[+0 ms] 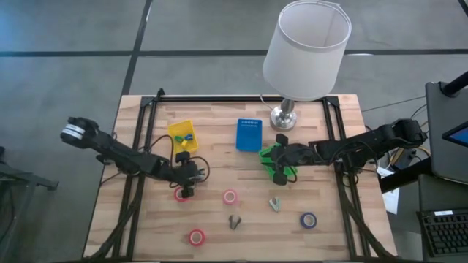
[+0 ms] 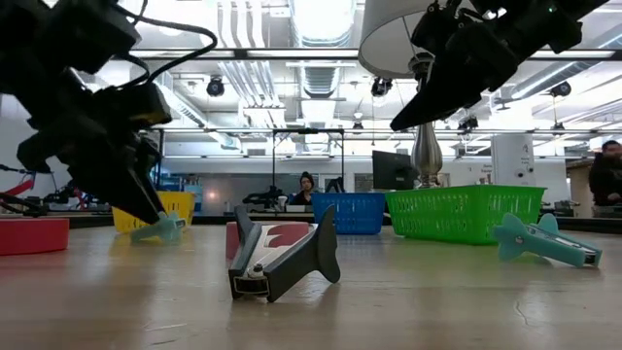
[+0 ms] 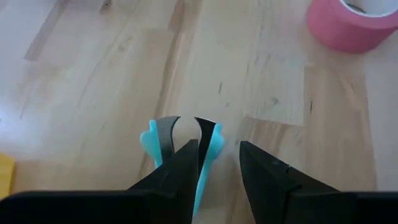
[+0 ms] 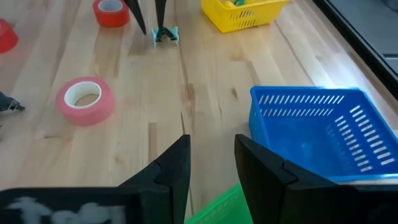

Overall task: Pick and place Stapler, Stapler remover, tape
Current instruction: Put the left light blue staple remover into the blue basket

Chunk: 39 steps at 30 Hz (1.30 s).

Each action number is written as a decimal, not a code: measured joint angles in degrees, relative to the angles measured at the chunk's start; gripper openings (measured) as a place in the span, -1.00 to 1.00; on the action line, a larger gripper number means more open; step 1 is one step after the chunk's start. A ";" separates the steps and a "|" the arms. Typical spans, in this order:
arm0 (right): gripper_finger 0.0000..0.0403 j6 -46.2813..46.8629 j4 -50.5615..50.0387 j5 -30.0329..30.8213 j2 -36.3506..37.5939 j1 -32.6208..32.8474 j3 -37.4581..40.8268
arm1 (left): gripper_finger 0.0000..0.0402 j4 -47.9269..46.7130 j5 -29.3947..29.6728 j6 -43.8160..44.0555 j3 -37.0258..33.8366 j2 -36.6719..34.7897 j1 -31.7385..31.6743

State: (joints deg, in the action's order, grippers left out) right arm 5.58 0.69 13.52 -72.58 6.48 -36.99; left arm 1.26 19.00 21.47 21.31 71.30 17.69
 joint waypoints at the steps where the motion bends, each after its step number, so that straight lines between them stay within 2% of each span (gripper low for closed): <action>1: -0.39 -0.20 0.30 0.02 0.00 -0.02 -0.02 | -0.40 1.30 0.36 -0.67 -0.53 0.28 0.00; 14: -0.39 -4.36 1.92 -0.10 -0.01 -0.02 -0.04 | -0.44 8.33 3.06 -4.92 -0.72 6.51 -0.22; 23: -0.39 -6.05 2.88 -0.22 0.00 -0.02 -0.04 | -0.88 7.65 2.92 -6.55 4.06 10.40 -0.62; 27: -0.39 -6.97 4.21 -0.21 0.00 -0.02 -0.06 | -0.88 7.95 5.79 -10.00 9.08 10.11 -1.37; 33: -0.39 -8.61 5.16 -0.46 0.09 -0.02 -0.07 | -0.78 8.02 5.91 -20.38 18.98 11.15 -6.01; 39: -0.39 -10.00 2.95 -0.48 0.84 -0.02 -0.09 | -0.82 8.12 0.01 -28.76 29.39 17.01 -13.26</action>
State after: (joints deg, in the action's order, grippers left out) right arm -4.42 3.64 13.04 -71.73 6.46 -37.08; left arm 9.37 19.02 -7.29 50.69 88.31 4.43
